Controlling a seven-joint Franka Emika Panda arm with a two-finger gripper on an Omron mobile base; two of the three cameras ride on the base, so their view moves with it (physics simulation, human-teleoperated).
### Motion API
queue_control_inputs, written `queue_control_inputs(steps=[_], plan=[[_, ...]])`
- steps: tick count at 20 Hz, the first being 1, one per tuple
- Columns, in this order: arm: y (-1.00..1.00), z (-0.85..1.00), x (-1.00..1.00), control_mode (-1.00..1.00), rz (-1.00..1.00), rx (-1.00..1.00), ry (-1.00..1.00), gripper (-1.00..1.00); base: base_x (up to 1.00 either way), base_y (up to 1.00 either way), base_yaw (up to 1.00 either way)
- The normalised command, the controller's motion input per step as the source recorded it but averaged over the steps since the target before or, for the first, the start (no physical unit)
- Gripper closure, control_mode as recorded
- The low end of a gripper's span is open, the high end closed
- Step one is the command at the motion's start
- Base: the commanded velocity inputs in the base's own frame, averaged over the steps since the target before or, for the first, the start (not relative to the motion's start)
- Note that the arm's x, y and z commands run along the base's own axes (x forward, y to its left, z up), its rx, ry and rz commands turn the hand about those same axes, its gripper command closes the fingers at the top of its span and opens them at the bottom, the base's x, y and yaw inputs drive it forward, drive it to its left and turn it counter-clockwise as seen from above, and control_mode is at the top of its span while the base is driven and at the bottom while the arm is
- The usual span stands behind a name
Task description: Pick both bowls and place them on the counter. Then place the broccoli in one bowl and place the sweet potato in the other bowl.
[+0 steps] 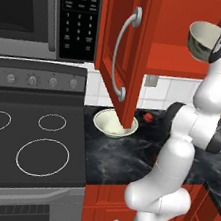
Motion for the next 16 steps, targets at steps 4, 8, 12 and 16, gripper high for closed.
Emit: queue_control_inputs(steps=[4,8,12,16], plan=[[0.16,-0.09,-0.5,-1.0,0.09,0.03,0.0,1.0,0.0,0.0,0.0],[0.1,0.0,-0.81,-1.0,0.09,0.07,-0.1,1.0,0.0,0.0,0.0],[0.31,0.0,-0.76,-1.0,0.08,0.03,-0.08,1.0,0.0,0.0,0.0],[0.45,0.0,-0.68,-1.0,0.09,0.0,-0.05,1.0,0.0,0.0,0.0]])
